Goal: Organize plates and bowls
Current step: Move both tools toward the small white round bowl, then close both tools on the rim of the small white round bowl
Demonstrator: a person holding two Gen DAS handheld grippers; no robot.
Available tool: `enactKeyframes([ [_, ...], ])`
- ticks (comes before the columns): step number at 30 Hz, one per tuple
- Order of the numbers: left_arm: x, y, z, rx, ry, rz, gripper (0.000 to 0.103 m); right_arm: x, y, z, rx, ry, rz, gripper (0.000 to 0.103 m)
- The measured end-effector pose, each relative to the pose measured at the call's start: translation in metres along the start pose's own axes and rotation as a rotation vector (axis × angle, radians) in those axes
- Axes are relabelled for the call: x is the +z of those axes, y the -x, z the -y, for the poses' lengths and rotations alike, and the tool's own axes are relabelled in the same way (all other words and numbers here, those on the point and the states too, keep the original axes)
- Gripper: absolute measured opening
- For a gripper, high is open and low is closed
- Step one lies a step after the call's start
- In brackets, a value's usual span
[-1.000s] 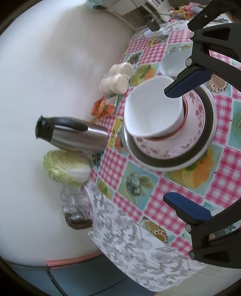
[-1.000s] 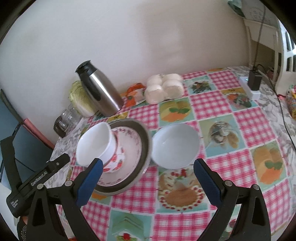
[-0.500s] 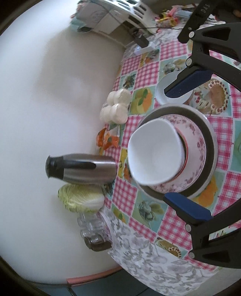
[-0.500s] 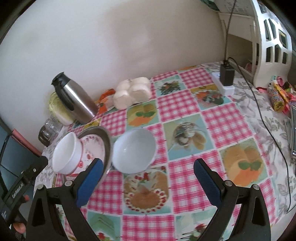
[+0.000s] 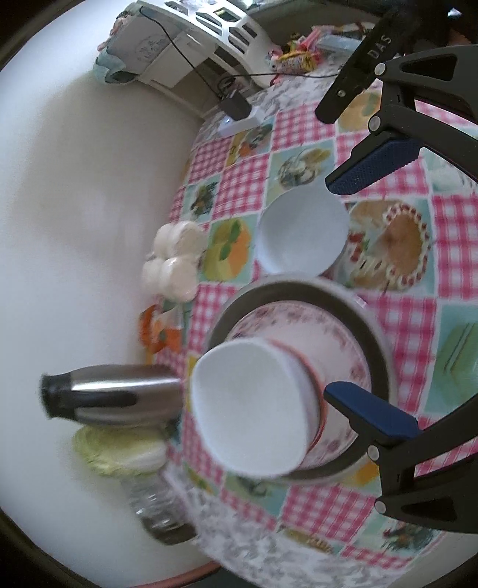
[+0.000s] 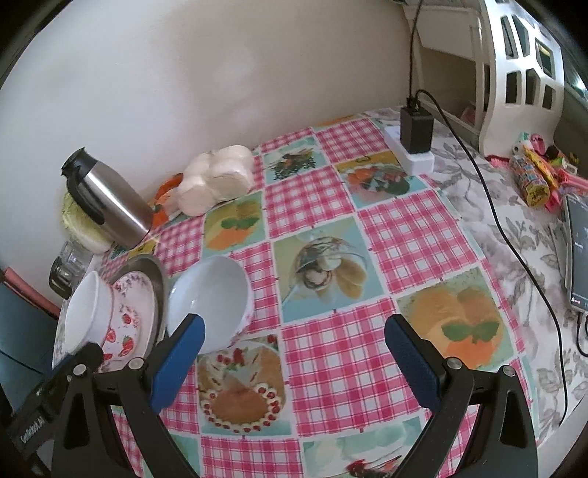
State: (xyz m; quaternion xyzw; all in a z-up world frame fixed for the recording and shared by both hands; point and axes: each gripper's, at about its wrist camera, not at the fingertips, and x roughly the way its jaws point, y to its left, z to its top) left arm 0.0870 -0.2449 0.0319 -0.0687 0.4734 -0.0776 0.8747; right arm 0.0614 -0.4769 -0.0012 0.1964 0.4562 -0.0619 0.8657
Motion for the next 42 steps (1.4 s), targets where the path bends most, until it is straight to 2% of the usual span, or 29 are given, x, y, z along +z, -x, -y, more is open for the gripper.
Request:
enactKeyframes([
  [3, -0.003, -0.012, 0.007, -0.032, 0.027, -0.055, 0.102, 0.004, -0.001, 0.007, 0.008, -0.024, 0.008, 0.098],
  [6, -0.004, -0.023, 0.011, -0.045, 0.063, -0.094, 0.094, 0.007, -0.005, 0.011, 0.023, -0.044, 0.013, 0.098],
  [8, -0.005, -0.03, 0.012, -0.059, 0.102, -0.122, 0.092, 0.009, -0.009, 0.013, 0.031, -0.06, 0.012, 0.098],
  [10, -0.006, -0.035, 0.012, -0.06, 0.128, -0.134, 0.091, 0.011, -0.012, 0.015, 0.036, -0.074, 0.013, 0.098],
  [11, -0.005, -0.037, 0.012, -0.059, 0.137, -0.138, 0.085, 0.012, -0.014, 0.015, 0.04, -0.077, 0.014, 0.098],
  [13, -0.005, -0.041, 0.014, -0.065, 0.16, -0.151, 0.083, 0.014, -0.018, 0.014, 0.048, -0.076, 0.014, 0.098],
  [21, -0.005, -0.051, 0.02, -0.055, 0.208, -0.159, 0.073, 0.019, -0.03, 0.0, 0.065, -0.003, 0.012, 0.096],
  [22, -0.005, -0.053, 0.021, -0.062, 0.21, -0.168, 0.071, 0.019, -0.031, -0.001, 0.07, 0.006, 0.01, 0.092],
  [23, -0.006, -0.055, 0.022, -0.066, 0.21, -0.175, 0.071, 0.019, -0.032, -0.004, 0.074, 0.02, 0.007, 0.083],
  [27, -0.008, -0.067, 0.026, -0.077, 0.215, -0.211, 0.07, 0.021, -0.041, -0.012, 0.071, 0.072, -0.018, 0.074],
  [29, -0.008, -0.071, 0.026, -0.073, 0.222, -0.217, 0.063, 0.021, -0.047, -0.014, 0.096, 0.082, -0.037, 0.067],
  [33, -0.011, -0.081, 0.021, -0.074, 0.264, -0.242, 0.061, 0.021, -0.061, -0.02, 0.126, 0.092, -0.079, 0.058],
  [35, -0.012, -0.085, 0.022, -0.078, 0.273, -0.255, 0.056, 0.022, -0.068, -0.023, 0.127, 0.095, -0.096, 0.051],
  [38, -0.013, -0.09, 0.023, -0.065, 0.274, -0.258, 0.056, 0.022, -0.078, -0.027, 0.135, 0.108, -0.115, 0.042],
  [40, -0.012, -0.093, 0.023, -0.057, 0.274, -0.256, 0.048, 0.021, -0.085, -0.029, 0.139, 0.115, -0.128, 0.036],
  [42, -0.01, -0.097, 0.022, -0.047, 0.28, -0.255, 0.047, 0.021, -0.092, -0.03, 0.148, 0.113, -0.14, 0.03],
])
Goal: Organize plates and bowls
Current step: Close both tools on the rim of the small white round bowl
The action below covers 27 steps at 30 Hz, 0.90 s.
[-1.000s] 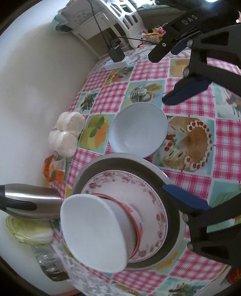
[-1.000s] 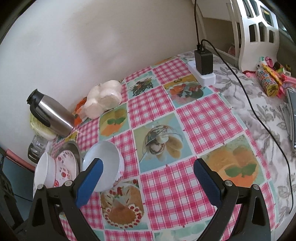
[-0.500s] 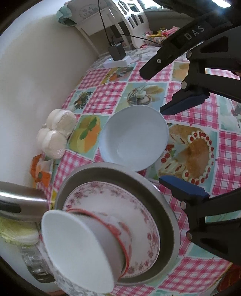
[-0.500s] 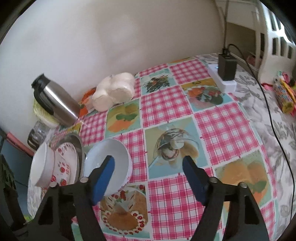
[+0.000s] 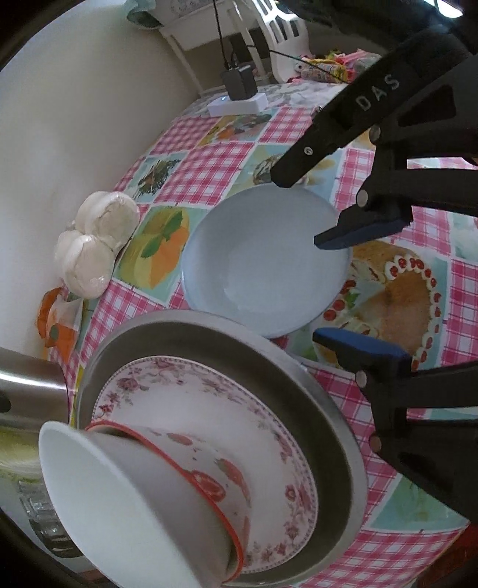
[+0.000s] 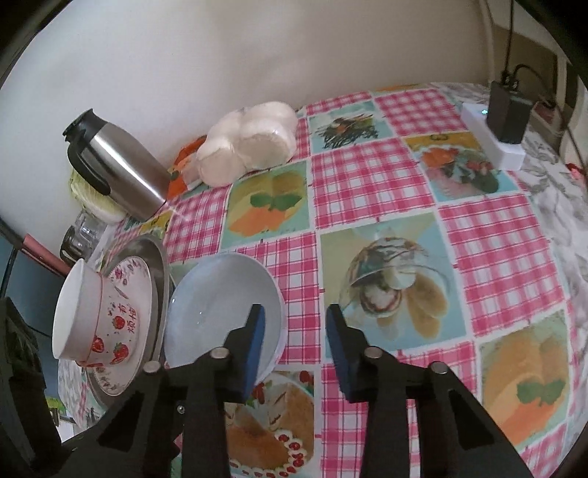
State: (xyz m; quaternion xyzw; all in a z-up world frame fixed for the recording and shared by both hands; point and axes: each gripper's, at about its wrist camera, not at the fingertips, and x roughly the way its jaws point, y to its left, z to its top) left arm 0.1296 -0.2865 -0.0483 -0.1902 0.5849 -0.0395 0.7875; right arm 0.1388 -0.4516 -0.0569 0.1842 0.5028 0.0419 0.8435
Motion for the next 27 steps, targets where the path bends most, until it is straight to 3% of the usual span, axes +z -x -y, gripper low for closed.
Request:
enactKeyframes([
  [7, 0.008, -0.008, -0.007, 0.006, 0.022, -0.001, 0.043, -0.002, -0.021, 0.0, 0.031, -0.005, -0.04, 0.017],
  [27, 0.009, -0.019, -0.004, -0.001, 0.011, -0.019, 0.037, -0.001, -0.016, 0.018, -0.033, -0.037, -0.058, 0.012],
])
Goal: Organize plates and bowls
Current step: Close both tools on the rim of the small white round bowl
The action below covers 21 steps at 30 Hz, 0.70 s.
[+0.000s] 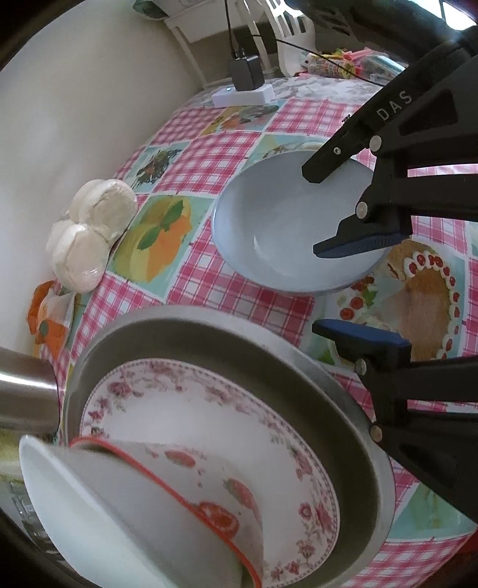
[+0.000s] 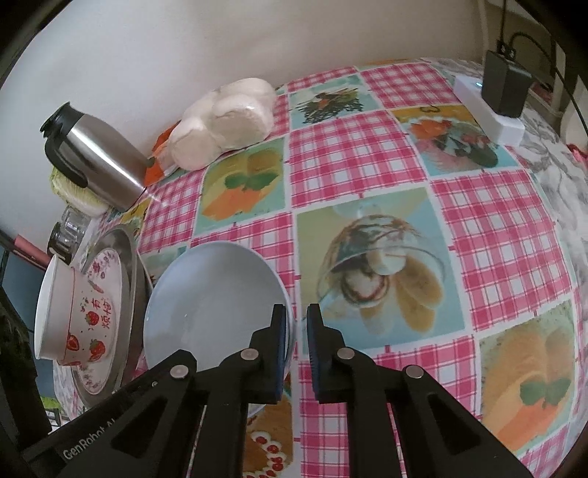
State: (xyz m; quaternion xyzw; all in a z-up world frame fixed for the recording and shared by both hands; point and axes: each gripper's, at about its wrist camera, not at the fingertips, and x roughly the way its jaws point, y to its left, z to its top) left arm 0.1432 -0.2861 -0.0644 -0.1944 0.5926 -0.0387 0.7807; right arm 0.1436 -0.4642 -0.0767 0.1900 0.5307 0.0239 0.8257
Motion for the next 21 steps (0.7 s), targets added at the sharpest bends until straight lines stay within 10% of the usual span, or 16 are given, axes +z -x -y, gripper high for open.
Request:
enactKeyframes([
  [21, 0.004, -0.021, 0.008, -0.025, -0.049, -0.036, 0.026, -0.003, -0.012, 0.001, -0.022, -0.007, -0.029, 0.012],
])
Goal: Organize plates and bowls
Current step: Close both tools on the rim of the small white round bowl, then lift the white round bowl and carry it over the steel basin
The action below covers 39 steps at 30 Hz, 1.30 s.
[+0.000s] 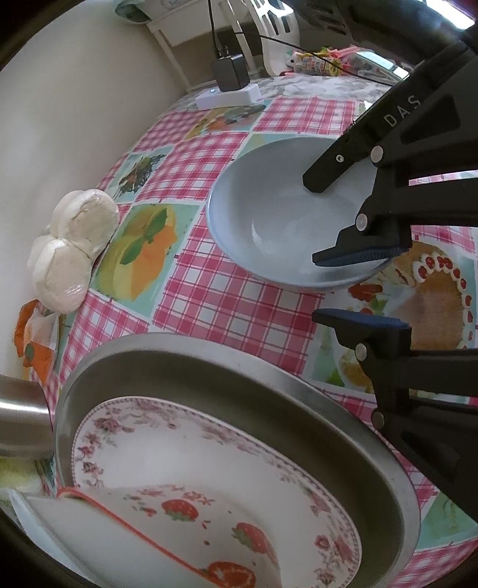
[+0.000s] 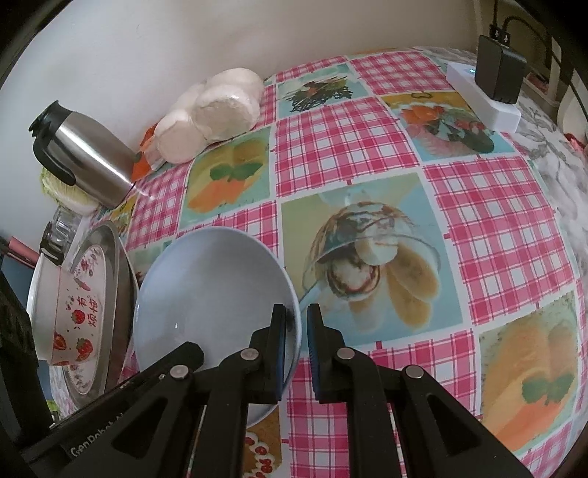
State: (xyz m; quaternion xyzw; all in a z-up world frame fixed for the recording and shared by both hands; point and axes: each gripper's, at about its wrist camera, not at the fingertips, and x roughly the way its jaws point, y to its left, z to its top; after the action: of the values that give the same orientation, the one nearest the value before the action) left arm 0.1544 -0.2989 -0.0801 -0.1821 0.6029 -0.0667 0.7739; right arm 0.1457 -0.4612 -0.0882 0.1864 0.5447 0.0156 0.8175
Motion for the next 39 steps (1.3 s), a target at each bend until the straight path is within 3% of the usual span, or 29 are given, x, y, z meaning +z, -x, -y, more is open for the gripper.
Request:
enactKeyframes([
  [6, 0.001, -0.003, -0.005, -0.031, 0.014, -0.016, 0.025, -0.002, -0.002, -0.003, 0.006, -0.003, -0.008, 0.012],
  [10, 0.001, -0.001, -0.006, -0.064, 0.011, -0.021, 0.018, -0.003, -0.001, -0.004, 0.0, -0.003, -0.016, 0.012],
  [18, 0.001, 0.0, -0.011, -0.079, 0.013, -0.04, 0.017, -0.007, 0.001, -0.008, -0.032, -0.001, -0.027, 0.013],
  [27, -0.003, 0.009, -0.009, -0.061, -0.041, -0.057, 0.017, -0.019, 0.012, -0.013, -0.053, -0.006, -0.033, 0.014],
  [39, -0.004, 0.047, -0.005, -0.104, -0.111, -0.02, 0.017, -0.029, 0.05, -0.026, -0.03, -0.018, 0.024, 0.014],
])
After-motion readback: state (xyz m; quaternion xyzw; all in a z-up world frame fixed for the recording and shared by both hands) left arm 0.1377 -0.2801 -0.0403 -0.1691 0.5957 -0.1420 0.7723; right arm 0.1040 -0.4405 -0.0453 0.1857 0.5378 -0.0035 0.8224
